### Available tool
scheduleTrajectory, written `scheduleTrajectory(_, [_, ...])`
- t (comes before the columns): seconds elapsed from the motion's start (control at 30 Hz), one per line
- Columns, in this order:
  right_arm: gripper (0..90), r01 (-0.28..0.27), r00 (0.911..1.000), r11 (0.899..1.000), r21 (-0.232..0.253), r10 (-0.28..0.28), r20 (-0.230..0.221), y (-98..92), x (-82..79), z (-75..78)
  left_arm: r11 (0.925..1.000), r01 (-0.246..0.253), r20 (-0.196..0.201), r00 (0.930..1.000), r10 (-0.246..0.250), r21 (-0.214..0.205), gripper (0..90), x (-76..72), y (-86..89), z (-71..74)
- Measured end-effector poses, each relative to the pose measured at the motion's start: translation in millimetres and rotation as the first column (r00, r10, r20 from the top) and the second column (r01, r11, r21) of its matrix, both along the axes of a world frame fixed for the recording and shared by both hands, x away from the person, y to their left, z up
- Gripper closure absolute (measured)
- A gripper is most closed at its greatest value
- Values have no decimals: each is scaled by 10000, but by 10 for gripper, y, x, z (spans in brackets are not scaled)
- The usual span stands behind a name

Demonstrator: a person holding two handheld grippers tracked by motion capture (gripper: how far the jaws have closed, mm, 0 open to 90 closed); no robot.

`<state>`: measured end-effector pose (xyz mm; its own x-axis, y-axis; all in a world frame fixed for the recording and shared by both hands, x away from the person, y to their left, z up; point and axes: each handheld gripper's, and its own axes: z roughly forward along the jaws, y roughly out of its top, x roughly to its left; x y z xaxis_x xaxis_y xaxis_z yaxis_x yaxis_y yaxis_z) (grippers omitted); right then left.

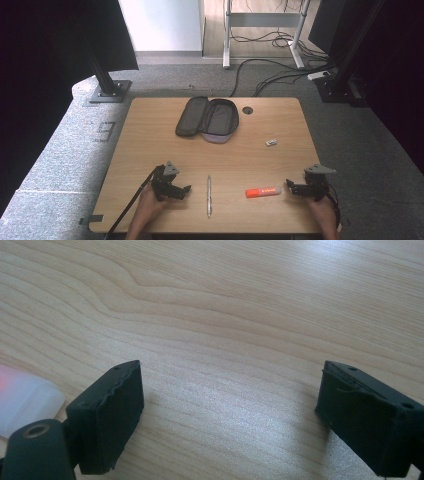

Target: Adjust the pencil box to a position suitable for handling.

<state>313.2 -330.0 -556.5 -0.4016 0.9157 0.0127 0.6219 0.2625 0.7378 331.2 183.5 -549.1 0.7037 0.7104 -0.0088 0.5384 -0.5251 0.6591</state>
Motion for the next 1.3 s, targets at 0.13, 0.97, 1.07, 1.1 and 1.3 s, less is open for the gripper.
scheduleTrajectory(0.13, [108,-2,10000,10000,1,2,-4,1,1,0,10000,57,7,10000,-57,27,0,-3,3,1])
scheduleTrajectory(0.97, [107,-51,10000,10000,3,51,-5,3,5,-1,9996,-64,-130,9999,61,-274,8,23,24,14])
scheduleTrajectory(1.07, [107,-52,10000,10000,2,52,-4,3,5,-1,9988,-111,-272,9996,98,-467,21,35,44,32])
scheduleTrajectory(1.1, [107,-51,10000,10000,2,51,-5,3,5,-1,9985,-120,-286,9995,105,-534,25,38,54,44])
scheduleTrajectory(1.3, [107,-51,10000,10000,1,51,-3,3,6,-1,9962,-109,-278,9996,85,-868,43,48,93,124])
